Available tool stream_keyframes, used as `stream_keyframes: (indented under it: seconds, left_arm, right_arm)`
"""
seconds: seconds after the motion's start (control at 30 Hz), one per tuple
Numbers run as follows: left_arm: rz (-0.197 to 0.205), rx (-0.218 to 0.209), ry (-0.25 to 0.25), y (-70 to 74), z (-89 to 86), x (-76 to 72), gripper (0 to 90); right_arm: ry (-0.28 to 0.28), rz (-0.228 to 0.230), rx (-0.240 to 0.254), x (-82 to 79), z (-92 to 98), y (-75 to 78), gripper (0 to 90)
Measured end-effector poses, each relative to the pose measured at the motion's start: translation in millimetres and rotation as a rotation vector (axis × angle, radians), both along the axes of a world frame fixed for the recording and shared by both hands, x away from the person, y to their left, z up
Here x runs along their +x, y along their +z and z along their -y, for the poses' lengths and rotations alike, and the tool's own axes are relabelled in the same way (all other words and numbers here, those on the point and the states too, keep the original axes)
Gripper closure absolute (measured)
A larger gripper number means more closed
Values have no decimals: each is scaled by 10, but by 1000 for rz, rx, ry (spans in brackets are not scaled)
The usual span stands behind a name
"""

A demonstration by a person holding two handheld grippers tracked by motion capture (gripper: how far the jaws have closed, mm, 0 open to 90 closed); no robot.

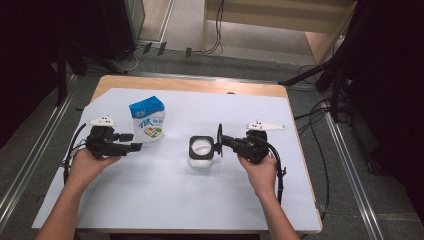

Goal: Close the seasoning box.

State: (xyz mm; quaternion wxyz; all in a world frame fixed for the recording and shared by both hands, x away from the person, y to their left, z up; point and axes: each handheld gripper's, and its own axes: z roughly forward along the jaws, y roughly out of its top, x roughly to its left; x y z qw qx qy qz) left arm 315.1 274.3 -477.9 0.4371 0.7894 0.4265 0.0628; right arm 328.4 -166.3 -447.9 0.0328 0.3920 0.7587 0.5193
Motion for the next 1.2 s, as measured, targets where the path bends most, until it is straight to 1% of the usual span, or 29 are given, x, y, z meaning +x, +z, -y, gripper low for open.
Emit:
stream_keyframes:
  seconds: [0.07,0.23,0.57,0.77,0.83,0.9,1.03,1.07,1.17,1.2]
  left_arm:
    - [-1,0,-1,3,-3,-1,394]
    - [-3,3,-2,-4,-13,-7,395]
    - [-3,1,2,-8,-30,-14,394]
    - [-1,2,13,-14,-33,-20,394]
    - [-2,-1,9,-15,-37,-20,394]
    - [-2,-1,7,-15,-42,-21,394]
    - [0,-1,9,-19,-45,-26,394]
    - [1,2,8,-18,-47,-28,394]
    - [-1,3,7,-13,-49,-36,393]
    - [5,4,13,-12,-47,-42,391]
  right_arm:
    - [4,0,-8,15,-24,7,900]
    - [8,0,11,57,-65,9,900]
    - [23,-9,15,90,-130,-19,900]
    - [35,-11,5,97,-178,-46,900]
    - [43,-5,2,103,-190,-53,900]
    - [43,-10,1,101,-201,-55,900]
    - [46,-3,-3,107,-205,-58,900]
    - [47,-2,-6,108,-202,-55,894]
    - [40,5,-7,106,-182,-48,809]
    - [37,4,-5,109,-169,-47,787]
